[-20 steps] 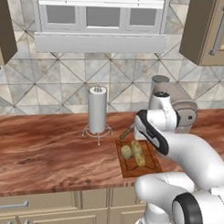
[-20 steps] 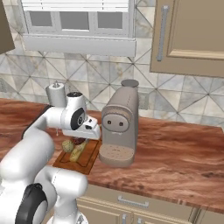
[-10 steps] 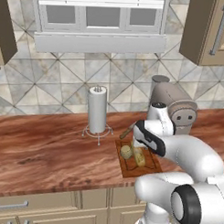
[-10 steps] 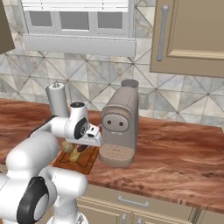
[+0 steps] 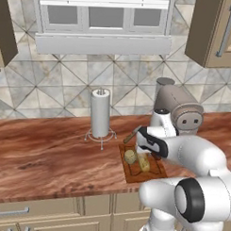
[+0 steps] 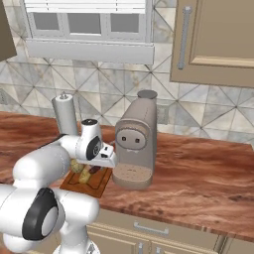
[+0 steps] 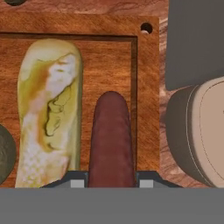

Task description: Retrieve the sausage and cheese from the fridge and place them on the cutting board on the counter.

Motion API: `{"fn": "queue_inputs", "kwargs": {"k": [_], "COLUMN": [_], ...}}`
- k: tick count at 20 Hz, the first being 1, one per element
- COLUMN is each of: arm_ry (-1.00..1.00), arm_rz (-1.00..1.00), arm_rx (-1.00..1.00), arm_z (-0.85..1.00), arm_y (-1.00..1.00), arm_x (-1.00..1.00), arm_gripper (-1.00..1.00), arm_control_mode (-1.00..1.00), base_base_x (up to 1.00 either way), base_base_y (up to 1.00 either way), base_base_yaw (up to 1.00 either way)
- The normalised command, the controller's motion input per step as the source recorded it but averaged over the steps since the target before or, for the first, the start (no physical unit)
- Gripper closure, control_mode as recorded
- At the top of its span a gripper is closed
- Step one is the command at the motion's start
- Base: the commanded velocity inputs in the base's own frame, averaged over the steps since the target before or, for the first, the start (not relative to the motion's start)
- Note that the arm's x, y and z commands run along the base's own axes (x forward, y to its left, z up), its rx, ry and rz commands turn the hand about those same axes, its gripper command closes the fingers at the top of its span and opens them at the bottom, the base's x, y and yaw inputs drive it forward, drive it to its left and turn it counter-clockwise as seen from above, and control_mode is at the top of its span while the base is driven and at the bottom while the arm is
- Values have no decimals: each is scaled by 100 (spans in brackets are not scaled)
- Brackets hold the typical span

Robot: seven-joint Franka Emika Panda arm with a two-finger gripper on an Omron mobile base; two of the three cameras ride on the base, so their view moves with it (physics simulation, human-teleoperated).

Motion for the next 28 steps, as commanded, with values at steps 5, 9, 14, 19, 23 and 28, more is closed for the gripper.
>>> {"fn": "queue_inputs", "kwargs": {"k": [5,9,14,19,23,28], "arm_ry": [0,0,0,-11,-29,-42], "arm_rz": [0,0,0,0,0,0], "arm_rx": [0,0,0,-2,-8,-16], "arm_z": [0,0,-1,33,85,100], "arm_y": [0,0,0,0,3,14], "arm_x": [0,0,0,-7,-54,-69], "arm_gripper": [-100,-100,-100,-100,-100,-100], "arm_control_mode": [-100,-100,-100,-100,-100,-100], "base_base_x": [0,0,0,0,0,0], "base_base_y": [0,0,0,0,0,0], "base_base_yaw": [0,0,0,0,0,0]}}
